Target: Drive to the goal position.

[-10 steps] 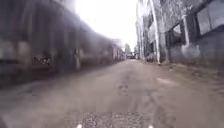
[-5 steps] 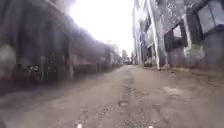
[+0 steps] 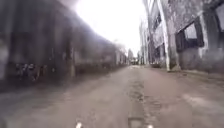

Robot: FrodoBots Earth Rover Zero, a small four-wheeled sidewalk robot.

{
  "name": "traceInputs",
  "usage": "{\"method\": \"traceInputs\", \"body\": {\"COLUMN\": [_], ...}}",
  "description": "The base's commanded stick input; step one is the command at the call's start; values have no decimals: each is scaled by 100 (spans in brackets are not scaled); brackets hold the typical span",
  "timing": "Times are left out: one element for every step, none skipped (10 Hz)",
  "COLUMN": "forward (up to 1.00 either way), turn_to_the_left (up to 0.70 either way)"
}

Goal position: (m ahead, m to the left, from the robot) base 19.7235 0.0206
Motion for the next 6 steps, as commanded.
{"method": "traceInputs", "body": {"forward": [100, 100, 100, 100, 100, 100], "turn_to_the_left": [-12, -33, -33, -32, -19, 4]}}
